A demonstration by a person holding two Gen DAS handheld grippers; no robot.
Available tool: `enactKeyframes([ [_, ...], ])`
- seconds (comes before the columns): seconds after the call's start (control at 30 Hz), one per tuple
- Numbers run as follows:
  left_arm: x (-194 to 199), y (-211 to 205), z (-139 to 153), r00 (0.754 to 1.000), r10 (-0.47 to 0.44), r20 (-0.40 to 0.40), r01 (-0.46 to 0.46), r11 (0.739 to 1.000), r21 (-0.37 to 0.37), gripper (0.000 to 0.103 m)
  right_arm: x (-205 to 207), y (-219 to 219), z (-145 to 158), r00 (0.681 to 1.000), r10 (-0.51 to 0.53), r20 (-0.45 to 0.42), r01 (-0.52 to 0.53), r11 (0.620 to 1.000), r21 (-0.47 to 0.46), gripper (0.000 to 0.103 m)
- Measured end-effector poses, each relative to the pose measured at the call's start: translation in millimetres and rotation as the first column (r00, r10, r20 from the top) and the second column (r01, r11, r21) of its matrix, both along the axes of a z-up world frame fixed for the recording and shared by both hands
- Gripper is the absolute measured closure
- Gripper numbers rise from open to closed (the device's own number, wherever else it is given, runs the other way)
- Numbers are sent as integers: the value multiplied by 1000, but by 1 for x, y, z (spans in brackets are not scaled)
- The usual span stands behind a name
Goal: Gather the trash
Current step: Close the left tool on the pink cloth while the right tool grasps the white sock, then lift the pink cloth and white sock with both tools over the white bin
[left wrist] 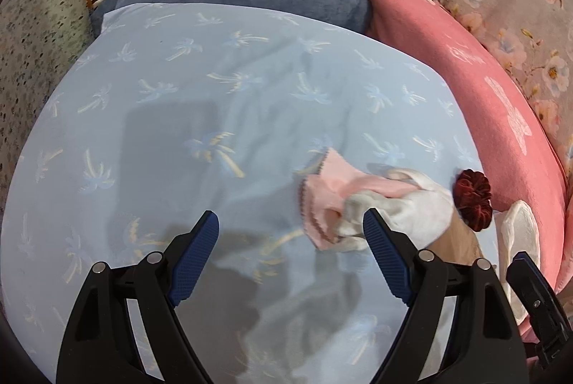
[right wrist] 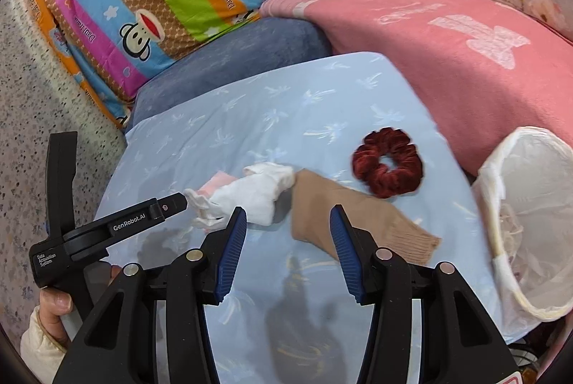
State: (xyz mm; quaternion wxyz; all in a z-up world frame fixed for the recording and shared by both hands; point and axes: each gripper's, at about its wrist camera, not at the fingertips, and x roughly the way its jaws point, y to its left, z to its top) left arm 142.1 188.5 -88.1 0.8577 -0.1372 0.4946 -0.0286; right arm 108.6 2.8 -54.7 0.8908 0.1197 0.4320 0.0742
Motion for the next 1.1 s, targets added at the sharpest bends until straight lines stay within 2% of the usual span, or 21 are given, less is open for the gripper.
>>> enactKeyframes([
  [0.27, 18, 18, -6, 999, 33, -24, -35, 998, -52, 24, 34, 26, -21, 998, 31, -46, -31, 999, 11, 55],
  [0.53, 43, 4, -16, 997, -12, -72, 2, 991, -133, 25, 60, 39, -41, 996, 41, -82, -39, 999, 15, 55],
  [0.6, 46, -3, -20, 996, -30, -87, 17, 989, -150, 31, 63, 41, -48, 994, 47, -99, -46, 999, 18, 55],
  [0.67, 49, -8, -26, 992, -52, -111, 33, 985, -170, 42, 64, 43, -54, 993, 50, -110, -49, 999, 16, 61],
  [0.73, 49, -12, -30, 990, -67, -124, 45, 983, -177, 47, 64, 45, -59, 990, 61, -126, -59, 998, 21, 79],
  [0.8, 47, -16, -28, 990, -85, -114, 65, 984, -168, 62, 63, 45, -61, 988, 69, -135, -66, 998, 23, 90],
  [0.83, 48, -16, -29, 987, -101, -124, 77, 980, -182, 74, 61, 45, -62, 988, 71, -135, -68, 997, 27, 92],
  [0.87, 47, -16, -30, 986, -102, -133, 76, 979, -190, 82, 60, 45, -61, 988, 73, -133, -70, 997, 30, 94],
  [0.97, 45, -14, -27, 988, -101, -121, 77, 979, -187, 95, 51, 43, -53, 990, 78, -115, -75, 997, 31, 96],
  [1.1, 39, -12, -15, 992, -86, -93, 68, 981, -179, 98, 38, 36, -34, 995, 70, -73, -68, 997, 30, 97],
])
